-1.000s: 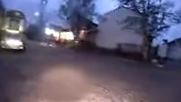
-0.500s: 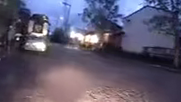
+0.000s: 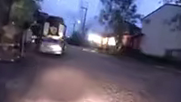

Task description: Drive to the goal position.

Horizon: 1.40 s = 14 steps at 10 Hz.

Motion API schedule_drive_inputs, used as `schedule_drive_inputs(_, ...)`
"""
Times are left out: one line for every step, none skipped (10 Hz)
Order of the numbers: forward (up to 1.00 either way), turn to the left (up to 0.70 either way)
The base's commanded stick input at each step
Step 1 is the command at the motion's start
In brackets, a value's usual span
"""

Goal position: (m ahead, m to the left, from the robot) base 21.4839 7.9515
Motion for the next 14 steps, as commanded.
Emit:
schedule_drive_inputs(0.70, 0.00)
schedule_drive_inputs(0.70, 0.00)
schedule_drive_inputs(0.70, 0.00)
schedule_drive_inputs(0.70, 0.00)
schedule_drive_inputs(0.70, 0.00)
schedule_drive_inputs(0.70, 0.00)
schedule_drive_inputs(0.70, 0.00)
schedule_drive_inputs(0.70, 0.00)
schedule_drive_inputs(0.70, 0.00)
schedule_drive_inputs(0.70, 0.00)
schedule_drive_inputs(0.70, 0.00)
schedule_drive_inputs(0.70, 0.00)
schedule_drive_inputs(0.70, 0.00)
schedule_drive_inputs(0.70, 0.00)
